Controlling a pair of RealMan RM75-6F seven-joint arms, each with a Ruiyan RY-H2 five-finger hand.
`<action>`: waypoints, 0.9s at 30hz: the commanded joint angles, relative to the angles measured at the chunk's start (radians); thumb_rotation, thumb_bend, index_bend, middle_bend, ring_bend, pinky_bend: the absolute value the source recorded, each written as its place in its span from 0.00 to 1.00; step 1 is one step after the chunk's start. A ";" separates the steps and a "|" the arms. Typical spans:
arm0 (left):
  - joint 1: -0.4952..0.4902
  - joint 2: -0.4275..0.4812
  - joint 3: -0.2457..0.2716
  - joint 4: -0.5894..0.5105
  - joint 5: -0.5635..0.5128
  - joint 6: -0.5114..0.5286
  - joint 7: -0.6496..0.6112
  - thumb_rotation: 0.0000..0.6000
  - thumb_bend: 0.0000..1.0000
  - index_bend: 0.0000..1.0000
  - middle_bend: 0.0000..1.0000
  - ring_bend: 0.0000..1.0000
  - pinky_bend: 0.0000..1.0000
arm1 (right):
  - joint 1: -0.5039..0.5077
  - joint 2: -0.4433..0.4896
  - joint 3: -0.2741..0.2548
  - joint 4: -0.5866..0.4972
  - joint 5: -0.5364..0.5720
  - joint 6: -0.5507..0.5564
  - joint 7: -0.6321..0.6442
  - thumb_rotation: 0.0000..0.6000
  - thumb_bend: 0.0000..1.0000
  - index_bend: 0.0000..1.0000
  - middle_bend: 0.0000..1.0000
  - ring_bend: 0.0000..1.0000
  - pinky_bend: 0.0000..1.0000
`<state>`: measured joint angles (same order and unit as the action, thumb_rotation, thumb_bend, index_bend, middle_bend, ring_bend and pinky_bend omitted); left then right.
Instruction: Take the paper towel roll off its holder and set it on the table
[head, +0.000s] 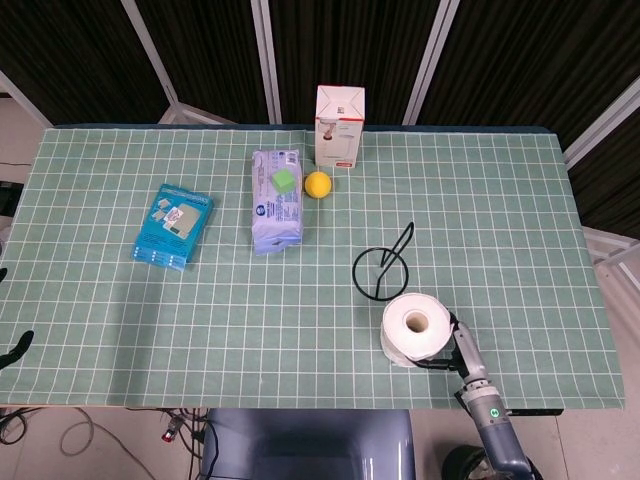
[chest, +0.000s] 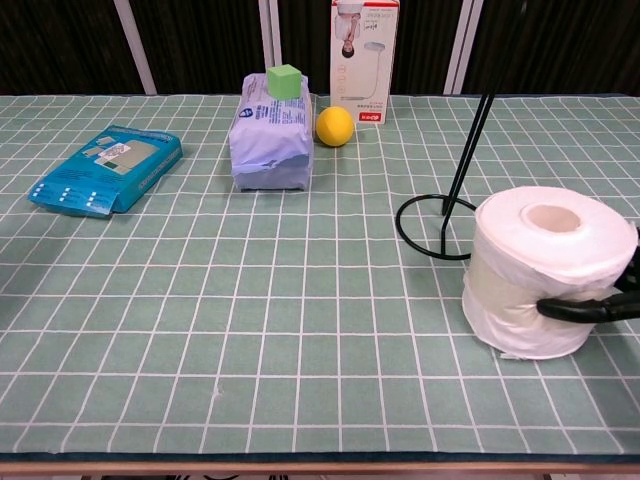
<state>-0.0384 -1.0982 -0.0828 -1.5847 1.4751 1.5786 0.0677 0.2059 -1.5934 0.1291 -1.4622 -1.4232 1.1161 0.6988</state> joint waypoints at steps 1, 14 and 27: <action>0.000 0.000 0.000 -0.001 0.000 0.001 0.000 1.00 0.22 0.05 0.00 0.00 0.00 | 0.008 0.007 -0.017 -0.005 -0.008 -0.020 0.008 1.00 0.00 0.00 0.00 0.00 0.00; 0.000 -0.001 0.000 0.000 -0.002 0.000 0.004 1.00 0.22 0.05 0.00 0.00 0.00 | 0.017 0.100 -0.034 -0.081 -0.050 0.006 0.038 1.00 0.00 0.00 0.00 0.00 0.00; 0.003 -0.001 -0.003 -0.005 -0.008 0.004 0.008 1.00 0.22 0.05 0.00 0.00 0.00 | -0.073 0.462 -0.081 -0.274 -0.247 0.267 0.045 1.00 0.00 0.00 0.00 0.00 0.00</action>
<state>-0.0360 -1.0991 -0.0854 -1.5899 1.4676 1.5822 0.0756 0.1667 -1.2166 0.0616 -1.6854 -1.6133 1.3040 0.7364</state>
